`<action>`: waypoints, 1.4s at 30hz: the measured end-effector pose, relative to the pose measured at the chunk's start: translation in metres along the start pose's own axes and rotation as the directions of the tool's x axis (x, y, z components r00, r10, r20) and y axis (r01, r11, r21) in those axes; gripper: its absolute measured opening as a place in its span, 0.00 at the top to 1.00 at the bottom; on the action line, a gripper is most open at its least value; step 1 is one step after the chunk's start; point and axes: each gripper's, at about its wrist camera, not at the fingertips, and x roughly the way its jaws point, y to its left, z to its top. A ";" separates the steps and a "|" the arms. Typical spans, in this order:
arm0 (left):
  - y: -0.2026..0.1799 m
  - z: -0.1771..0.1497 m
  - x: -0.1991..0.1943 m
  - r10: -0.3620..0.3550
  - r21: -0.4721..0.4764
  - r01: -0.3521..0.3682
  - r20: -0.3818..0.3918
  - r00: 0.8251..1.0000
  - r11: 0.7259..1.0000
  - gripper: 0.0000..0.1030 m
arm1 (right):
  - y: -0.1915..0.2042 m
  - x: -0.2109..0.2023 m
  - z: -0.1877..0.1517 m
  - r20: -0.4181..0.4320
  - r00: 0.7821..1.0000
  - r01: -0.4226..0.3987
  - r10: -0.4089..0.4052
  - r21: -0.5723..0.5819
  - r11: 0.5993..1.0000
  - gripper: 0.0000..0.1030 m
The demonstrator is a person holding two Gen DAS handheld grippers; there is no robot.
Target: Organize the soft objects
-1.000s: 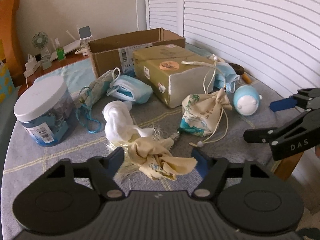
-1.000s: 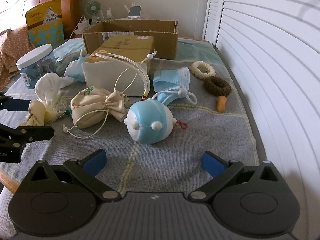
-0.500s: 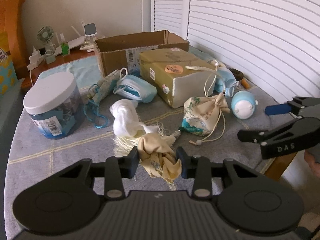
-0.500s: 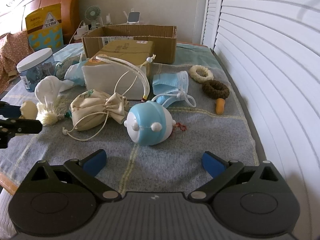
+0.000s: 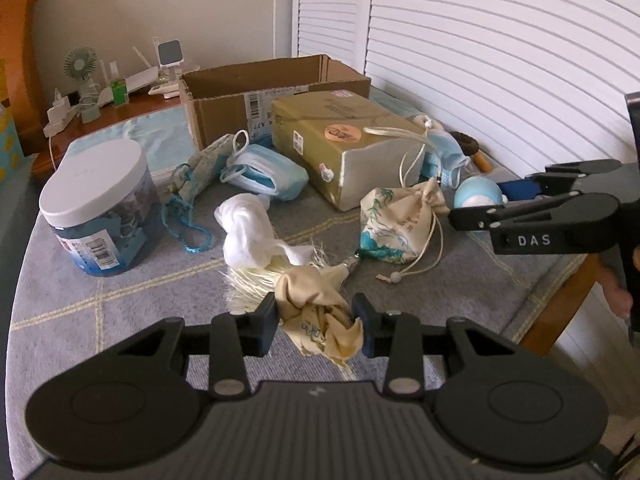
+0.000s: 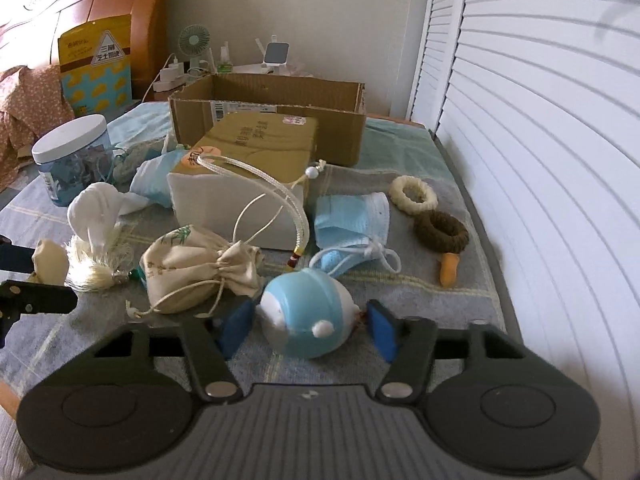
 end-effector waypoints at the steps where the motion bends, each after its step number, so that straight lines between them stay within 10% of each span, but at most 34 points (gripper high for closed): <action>1: 0.000 0.001 0.000 -0.002 0.006 0.002 -0.003 1.000 1.000 0.63 | 0.000 0.000 0.000 -0.002 1.000 0.001 -0.001 -0.001 1.000 0.40; 22: 0.023 0.081 -0.019 -0.068 0.164 0.065 0.014 0.998 0.984 0.63 | -0.001 -0.048 0.053 0.091 0.996 -0.017 0.017 0.004 1.000 0.41; 42: 0.074 0.224 0.104 0.043 0.144 -0.047 0.033 0.999 0.988 0.61 | -0.008 -0.021 0.089 0.110 0.994 -0.024 0.022 0.022 0.999 0.42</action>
